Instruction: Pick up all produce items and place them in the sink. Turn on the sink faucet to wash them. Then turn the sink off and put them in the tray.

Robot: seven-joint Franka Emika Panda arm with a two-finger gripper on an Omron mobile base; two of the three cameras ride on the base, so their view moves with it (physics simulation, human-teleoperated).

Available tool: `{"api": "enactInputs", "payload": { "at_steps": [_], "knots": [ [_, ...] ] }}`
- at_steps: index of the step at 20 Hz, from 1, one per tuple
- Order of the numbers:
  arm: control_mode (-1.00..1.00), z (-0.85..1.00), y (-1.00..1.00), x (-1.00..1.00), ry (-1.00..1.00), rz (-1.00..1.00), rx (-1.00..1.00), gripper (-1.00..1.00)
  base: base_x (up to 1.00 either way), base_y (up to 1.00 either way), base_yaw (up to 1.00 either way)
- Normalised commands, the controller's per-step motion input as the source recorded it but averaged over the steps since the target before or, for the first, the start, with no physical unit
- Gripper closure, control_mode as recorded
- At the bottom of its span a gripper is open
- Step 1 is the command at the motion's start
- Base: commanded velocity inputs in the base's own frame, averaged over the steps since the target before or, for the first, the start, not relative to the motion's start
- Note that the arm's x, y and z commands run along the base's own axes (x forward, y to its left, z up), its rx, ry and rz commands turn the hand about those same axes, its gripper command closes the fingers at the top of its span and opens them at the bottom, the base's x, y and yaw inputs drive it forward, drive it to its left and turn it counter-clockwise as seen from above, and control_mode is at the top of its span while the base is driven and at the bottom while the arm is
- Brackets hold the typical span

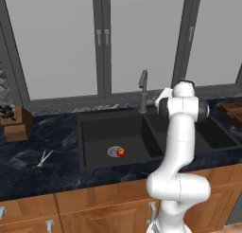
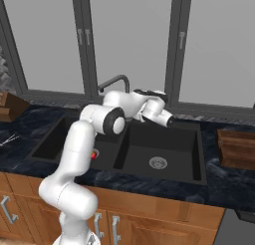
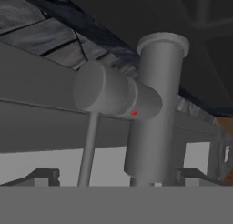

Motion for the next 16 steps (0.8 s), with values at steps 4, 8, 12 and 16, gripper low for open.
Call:
{"api": "enactInputs", "payload": {
  "at_steps": [4, 8, 12, 16],
  "knots": [
    [-1.0, -0.13, 0.0, 0.37, 0.04, 0.0, 0.03, -1.0, 0.0, 0.0, 0.0],
    [-1.0, -0.05, -0.03, 0.24, 0.02, 0.0, 0.05, -1.0, 0.0, 0.0, 0.0],
    [-1.0, -0.09, 0.0, 0.29, 0.0, 0.0, 0.04, -1.0, 0.0, 0.0, 0.0],
    [-1.0, -0.09, 0.0, 0.28, 0.0, 0.0, 0.04, -1.0, 0.0, 0.0, 0.0]
  ]
}}
